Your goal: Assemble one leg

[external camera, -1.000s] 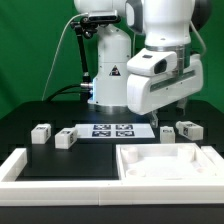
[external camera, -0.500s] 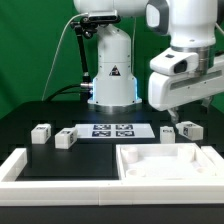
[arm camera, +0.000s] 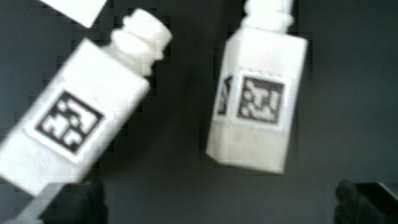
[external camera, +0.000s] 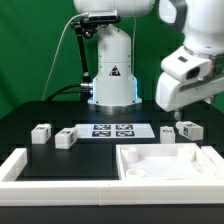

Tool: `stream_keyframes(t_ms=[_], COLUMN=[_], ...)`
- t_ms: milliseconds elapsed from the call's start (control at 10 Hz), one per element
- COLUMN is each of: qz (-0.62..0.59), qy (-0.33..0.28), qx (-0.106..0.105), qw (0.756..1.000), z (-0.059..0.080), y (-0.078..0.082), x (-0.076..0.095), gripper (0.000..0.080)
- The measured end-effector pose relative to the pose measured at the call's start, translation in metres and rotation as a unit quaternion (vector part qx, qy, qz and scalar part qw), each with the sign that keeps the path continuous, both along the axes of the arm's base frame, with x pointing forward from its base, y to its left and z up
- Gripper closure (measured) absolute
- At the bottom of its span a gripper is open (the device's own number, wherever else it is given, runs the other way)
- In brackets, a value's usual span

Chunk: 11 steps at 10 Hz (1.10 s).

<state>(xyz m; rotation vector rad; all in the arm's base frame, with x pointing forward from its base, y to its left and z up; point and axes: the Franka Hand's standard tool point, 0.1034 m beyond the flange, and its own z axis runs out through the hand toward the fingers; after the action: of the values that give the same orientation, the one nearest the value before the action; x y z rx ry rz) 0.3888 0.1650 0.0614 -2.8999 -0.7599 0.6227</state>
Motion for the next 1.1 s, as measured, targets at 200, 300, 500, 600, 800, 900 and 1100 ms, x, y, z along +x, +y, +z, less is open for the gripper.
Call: stream_keyframes(t_ms=[200, 300, 500, 600, 800, 900, 1100], qz=[-0.002, 0.005, 0.022, 0.036, 0.035, 0.038, 0.038], qy=[0.081, 0.113, 0.176, 0.193, 0.156, 0.156, 0.156], qx=[-0.048, -0.061, -0.083, -0.097, -0.094, -0.092, -0.091], qw=[0.996, 0.992, 0.981, 0.976, 0.983, 0.983, 0.983], z=[-0.002, -0.003, -0.015, -0.022, -0.028, -0.028, -0.028], y=[0.01, 0.014, 0.014, 0.008, -0.002, -0.006, -0.005], x=[-0.017, -0.022, -0.026, -0.028, -0.019, -0.02, -0.02], gripper=[0.0151, 0.0151, 0.0151, 0.0151, 0.0151, 0.0151, 0.0151])
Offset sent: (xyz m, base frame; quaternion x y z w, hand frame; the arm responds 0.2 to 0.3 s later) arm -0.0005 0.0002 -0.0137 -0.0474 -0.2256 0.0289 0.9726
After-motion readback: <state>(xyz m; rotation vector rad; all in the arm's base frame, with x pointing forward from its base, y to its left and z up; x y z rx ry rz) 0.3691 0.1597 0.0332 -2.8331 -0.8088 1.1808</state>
